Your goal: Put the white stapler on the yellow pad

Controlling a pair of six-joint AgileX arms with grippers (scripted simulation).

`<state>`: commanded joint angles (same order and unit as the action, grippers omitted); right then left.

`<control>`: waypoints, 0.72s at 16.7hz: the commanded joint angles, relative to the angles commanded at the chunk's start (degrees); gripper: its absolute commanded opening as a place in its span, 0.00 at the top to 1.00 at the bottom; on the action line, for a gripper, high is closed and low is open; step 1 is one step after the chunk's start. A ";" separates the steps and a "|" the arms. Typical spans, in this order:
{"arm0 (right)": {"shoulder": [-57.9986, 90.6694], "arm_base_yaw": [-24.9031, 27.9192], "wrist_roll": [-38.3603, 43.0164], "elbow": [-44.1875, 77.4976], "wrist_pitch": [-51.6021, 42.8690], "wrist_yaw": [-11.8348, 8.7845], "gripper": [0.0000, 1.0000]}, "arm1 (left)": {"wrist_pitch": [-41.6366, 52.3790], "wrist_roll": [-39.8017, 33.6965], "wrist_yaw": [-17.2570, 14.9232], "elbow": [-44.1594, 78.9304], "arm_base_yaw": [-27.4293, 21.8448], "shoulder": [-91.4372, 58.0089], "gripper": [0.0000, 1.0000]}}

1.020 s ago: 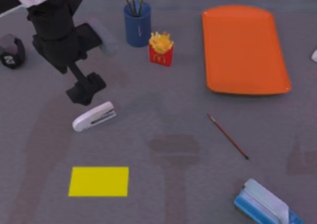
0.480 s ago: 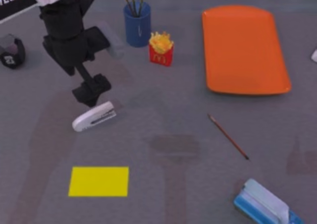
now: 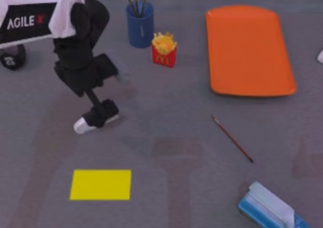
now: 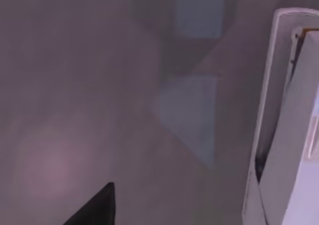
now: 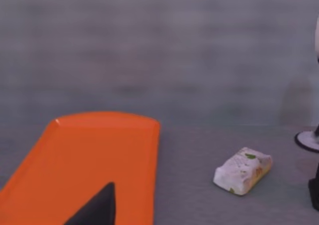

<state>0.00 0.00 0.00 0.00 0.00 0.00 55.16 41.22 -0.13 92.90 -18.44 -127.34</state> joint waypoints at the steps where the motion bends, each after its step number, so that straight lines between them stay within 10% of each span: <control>1: 0.00 0.00 0.00 0.00 0.00 0.00 0.00 | -2.20 0.02 -0.01 -1.40 -0.01 -0.78 0.00; 7: 0.00 0.00 0.00 0.00 0.00 0.00 0.00 | -5.26 0.05 -0.02 -3.57 -0.01 -2.01 0.00; 12: 0.00 0.00 0.00 0.00 0.00 0.00 0.00 | -5.26 0.05 -0.02 -3.57 -0.01 -2.01 0.38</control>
<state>0.00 0.00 0.00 0.00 0.00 0.00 49.91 41.27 -0.15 89.33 -18.45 -129.35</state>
